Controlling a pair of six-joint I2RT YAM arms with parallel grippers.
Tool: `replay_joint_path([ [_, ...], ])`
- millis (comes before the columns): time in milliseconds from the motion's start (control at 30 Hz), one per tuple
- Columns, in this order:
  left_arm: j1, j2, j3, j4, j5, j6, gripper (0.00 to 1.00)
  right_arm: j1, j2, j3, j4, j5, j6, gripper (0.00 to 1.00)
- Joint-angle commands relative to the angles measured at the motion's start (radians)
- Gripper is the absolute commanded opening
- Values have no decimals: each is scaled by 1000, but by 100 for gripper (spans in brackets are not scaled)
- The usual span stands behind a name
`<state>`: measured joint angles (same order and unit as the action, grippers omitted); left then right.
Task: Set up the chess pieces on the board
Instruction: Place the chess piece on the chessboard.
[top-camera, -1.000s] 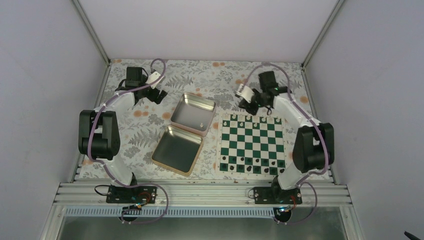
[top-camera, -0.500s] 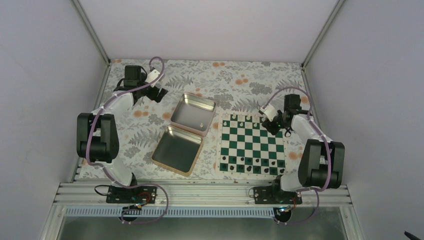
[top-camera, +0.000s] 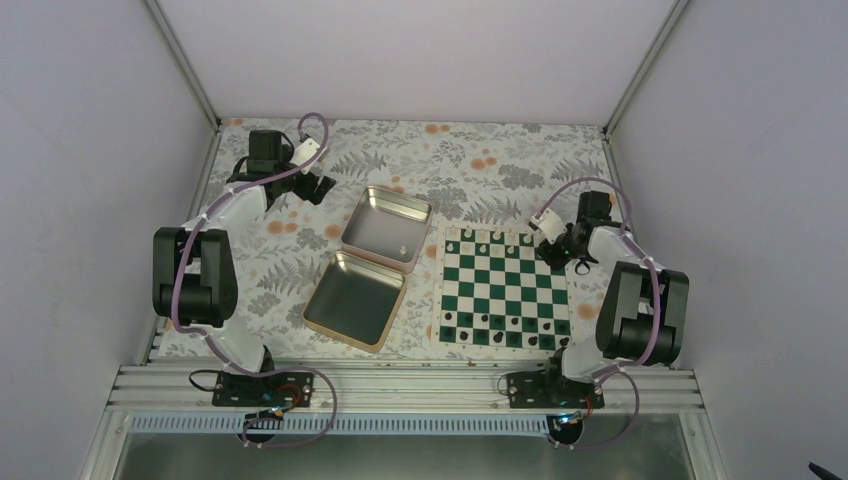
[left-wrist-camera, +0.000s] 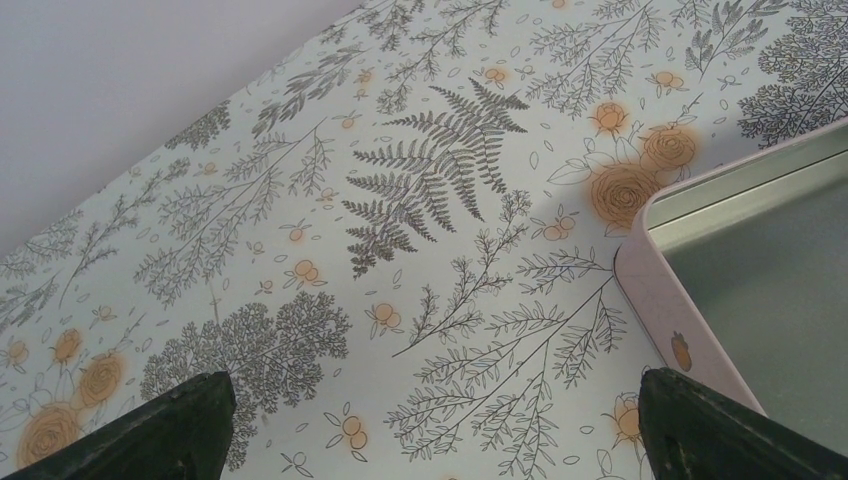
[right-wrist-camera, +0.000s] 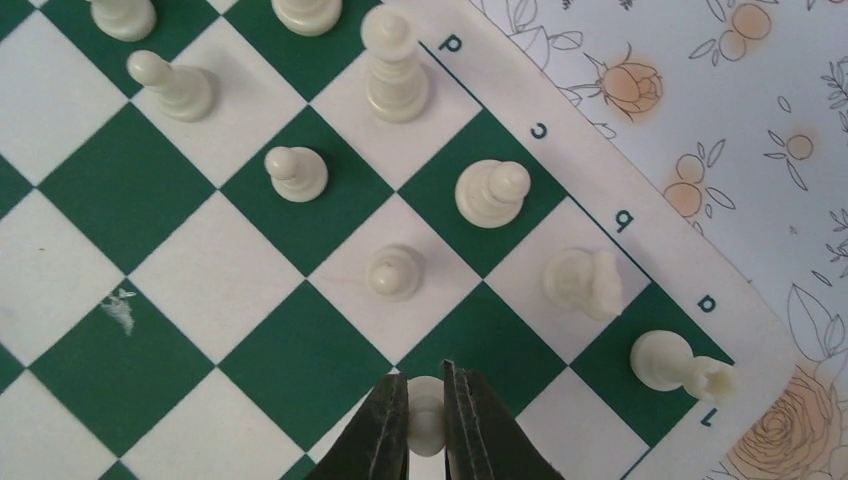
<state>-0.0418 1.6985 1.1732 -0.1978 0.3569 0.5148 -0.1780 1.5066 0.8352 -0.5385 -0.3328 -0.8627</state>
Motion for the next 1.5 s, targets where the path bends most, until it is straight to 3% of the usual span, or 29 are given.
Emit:
replay_joint_path([
  [0,-2,-13,-6,17,30,-1,100,-24,17,2,38,13,-14,11],
  [967,-1,-16,-11,10,26,2,100,-46,129,26,111,-35,-15,14],
  [1300,-1,-20,-12,3,30,4,100,-46,107,22,101,-30,-19,22],
  [1467,-2,-19,-12,1,35,4,100,-46,5,74,6,-42,-18,32],
])
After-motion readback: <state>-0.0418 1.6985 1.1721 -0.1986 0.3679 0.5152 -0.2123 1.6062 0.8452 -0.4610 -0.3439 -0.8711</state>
